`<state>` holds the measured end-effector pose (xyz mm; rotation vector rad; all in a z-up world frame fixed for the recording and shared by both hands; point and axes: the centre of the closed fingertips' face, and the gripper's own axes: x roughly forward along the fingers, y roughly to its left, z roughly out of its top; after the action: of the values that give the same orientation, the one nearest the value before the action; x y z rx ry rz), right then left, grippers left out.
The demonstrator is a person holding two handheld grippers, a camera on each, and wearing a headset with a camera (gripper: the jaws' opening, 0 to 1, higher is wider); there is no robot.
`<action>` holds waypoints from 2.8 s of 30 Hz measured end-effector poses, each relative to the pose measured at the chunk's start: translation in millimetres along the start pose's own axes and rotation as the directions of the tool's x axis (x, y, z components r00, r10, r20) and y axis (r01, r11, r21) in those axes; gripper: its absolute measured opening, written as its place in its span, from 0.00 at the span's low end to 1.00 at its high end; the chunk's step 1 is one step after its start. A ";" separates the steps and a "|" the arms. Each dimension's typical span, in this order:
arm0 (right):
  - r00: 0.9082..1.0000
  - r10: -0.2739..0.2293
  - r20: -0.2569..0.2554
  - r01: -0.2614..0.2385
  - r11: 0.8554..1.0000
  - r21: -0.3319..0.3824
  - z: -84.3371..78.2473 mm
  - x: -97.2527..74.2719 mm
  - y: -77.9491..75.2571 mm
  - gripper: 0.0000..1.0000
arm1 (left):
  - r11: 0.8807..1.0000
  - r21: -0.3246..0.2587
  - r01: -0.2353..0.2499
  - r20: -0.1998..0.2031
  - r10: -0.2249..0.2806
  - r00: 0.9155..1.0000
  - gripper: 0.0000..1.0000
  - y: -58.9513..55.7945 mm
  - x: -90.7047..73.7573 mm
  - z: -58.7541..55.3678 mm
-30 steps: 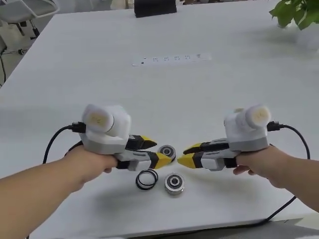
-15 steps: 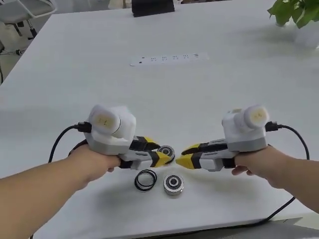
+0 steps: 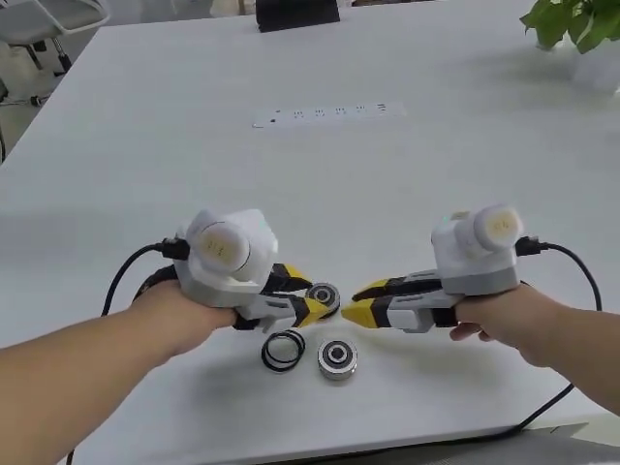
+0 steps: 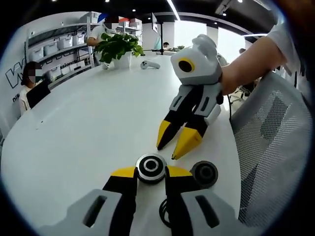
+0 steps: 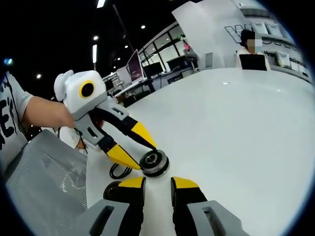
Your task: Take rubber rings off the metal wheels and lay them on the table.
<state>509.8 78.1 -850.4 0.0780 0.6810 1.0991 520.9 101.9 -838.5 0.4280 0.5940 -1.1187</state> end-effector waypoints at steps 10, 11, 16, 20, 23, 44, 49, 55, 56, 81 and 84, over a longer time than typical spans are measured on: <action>1.000 -0.002 0.000 0.002 1.000 -0.004 0.2 -0.9 0.1 0.18 | 1.000 0.017 0.007 -0.010 -0.007 1.000 0.15 -1.5 -0.2 0.6; 1.000 -0.003 0.001 0.003 1.000 -0.003 0.7 -0.9 -0.1 0.18 | 1.000 0.017 0.006 -0.007 -0.006 1.000 0.13 -1.5 0.0 1.3; 1.000 -0.001 -0.001 0.001 1.000 -0.005 0.0 -0.4 0.4 0.18 | 1.000 0.001 0.008 -0.011 -0.008 1.000 0.12 0.1 0.6 0.5; 1.000 0.000 -0.002 0.000 1.000 -0.005 -0.1 -0.2 1.4 0.18 | 1.000 0.001 0.007 -0.011 -0.007 1.000 0.11 0.2 1.8 1.2; 1.000 0.002 -0.002 -0.002 1.000 -0.006 -0.1 -0.1 3.1 0.18 | 1.000 -0.007 0.002 -0.008 -0.002 1.000 0.10 0.0 4.0 2.6; 0.999 -0.012 -0.034 0.007 0.990 -0.142 3.6 12.8 4.8 0.19 | 0.999 -0.041 -0.019 0.009 0.019 1.000 0.07 0.3 4.3 3.3; 0.999 -0.024 -0.047 0.014 0.976 -0.216 4.2 17.3 6.6 0.20 | 0.998 -0.051 -0.023 0.014 0.023 1.000 0.07 0.0 4.3 3.5; 0.998 -0.040 -0.057 0.022 0.961 -0.277 5.2 21.4 6.6 0.22 | 0.998 -0.056 -0.026 0.017 0.027 0.999 0.07 -0.2 4.5 3.6; 0.998 -0.040 -0.056 0.023 0.960 -0.278 5.1 21.1 5.8 0.23 | 0.998 -0.057 -0.027 0.017 0.028 0.999 0.07 -0.1 4.5 3.6; 0.994 -0.080 -0.079 0.056 0.960 -0.273 -2.6 12.0 2.0 0.01 | 0.996 -0.078 -0.044 0.068 0.049 0.996 0.08 0.4 5.4 3.5; 0.994 -0.082 -0.079 0.059 0.964 -0.258 -2.6 12.0 1.4 0.00 | 0.996 -0.078 -0.047 0.071 0.052 0.996 0.08 0.0 4.8 3.8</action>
<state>510.5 88.1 -857.5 -0.2163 0.6111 1.1181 523.2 96.2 -838.6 0.3331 0.5572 -1.0566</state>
